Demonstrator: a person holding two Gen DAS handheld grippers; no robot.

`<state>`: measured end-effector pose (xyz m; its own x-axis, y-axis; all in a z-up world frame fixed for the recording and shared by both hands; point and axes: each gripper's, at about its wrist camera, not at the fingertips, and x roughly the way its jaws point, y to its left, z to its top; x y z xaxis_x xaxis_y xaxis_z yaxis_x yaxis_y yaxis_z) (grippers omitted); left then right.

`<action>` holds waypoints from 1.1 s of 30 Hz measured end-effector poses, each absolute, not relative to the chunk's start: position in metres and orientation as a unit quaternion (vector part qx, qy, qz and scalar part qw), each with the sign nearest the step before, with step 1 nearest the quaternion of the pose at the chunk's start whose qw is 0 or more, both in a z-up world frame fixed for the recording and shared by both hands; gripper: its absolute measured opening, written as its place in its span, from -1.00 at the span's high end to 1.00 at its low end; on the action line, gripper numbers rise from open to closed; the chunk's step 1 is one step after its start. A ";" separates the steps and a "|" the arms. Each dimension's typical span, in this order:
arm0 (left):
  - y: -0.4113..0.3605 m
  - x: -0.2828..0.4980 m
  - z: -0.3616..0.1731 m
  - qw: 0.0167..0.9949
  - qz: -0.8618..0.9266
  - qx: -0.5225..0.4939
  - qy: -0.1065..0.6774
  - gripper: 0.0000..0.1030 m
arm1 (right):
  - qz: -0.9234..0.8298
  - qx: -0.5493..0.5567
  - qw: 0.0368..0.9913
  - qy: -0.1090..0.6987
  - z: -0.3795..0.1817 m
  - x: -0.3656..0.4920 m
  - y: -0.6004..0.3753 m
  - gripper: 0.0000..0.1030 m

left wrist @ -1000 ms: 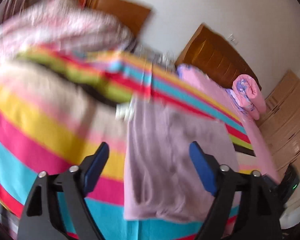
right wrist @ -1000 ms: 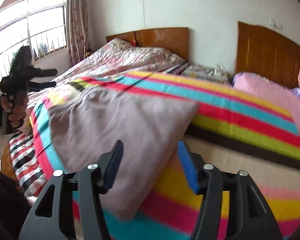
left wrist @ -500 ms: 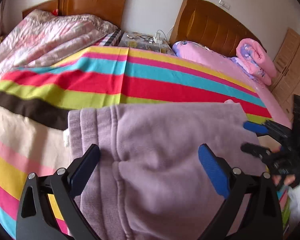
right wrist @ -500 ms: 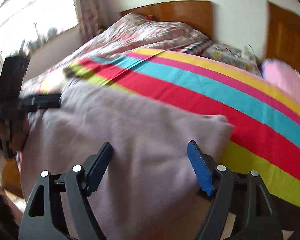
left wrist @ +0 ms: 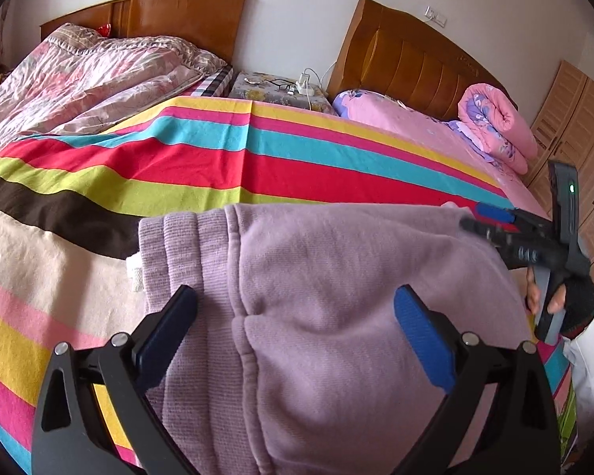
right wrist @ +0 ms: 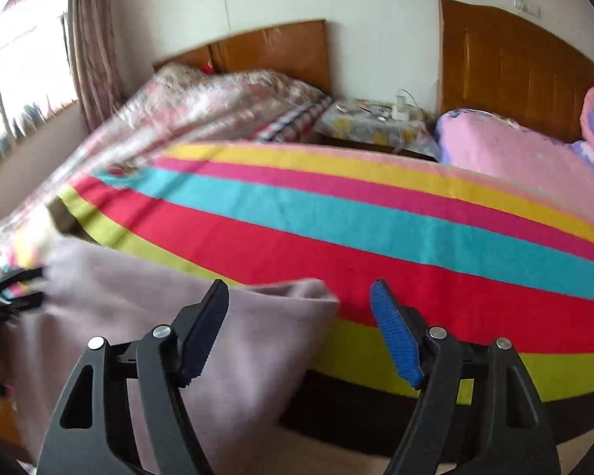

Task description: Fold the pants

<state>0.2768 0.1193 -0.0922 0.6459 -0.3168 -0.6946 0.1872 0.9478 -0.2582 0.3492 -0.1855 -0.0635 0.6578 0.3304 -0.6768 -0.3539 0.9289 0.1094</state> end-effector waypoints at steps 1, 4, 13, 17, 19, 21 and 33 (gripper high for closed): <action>0.120 0.277 -0.092 0.903 -0.140 -0.083 0.397 -0.94 | 0.207 -0.025 0.906 0.369 -0.061 0.341 -0.178 -0.43; 0.119 0.277 -0.093 0.905 -0.136 -0.078 0.396 -0.94 | 0.255 -0.062 0.889 0.375 -0.061 0.311 -0.149 -0.43; 0.116 0.276 -0.092 0.909 -0.118 -0.061 0.395 -0.94 | 0.242 -0.111 0.880 0.394 -0.074 0.269 -0.122 -0.60; 0.112 0.274 -0.091 0.912 -0.104 -0.049 0.393 -0.94 | 0.241 -0.067 0.894 0.371 -0.056 0.245 -0.132 -0.63; 0.110 0.273 -0.091 0.915 -0.094 -0.045 0.390 -0.94 | 0.273 -0.070 0.884 0.372 -0.058 0.221 -0.124 -0.69; 0.111 0.271 -0.090 0.919 -0.073 -0.044 0.386 -0.94 | 0.290 -0.092 0.871 0.386 -0.072 0.198 -0.110 -0.69; 0.094 0.142 -0.033 0.963 0.013 -0.035 0.266 -0.97 | 0.189 -0.031 0.933 0.305 -0.038 0.072 -0.162 -0.70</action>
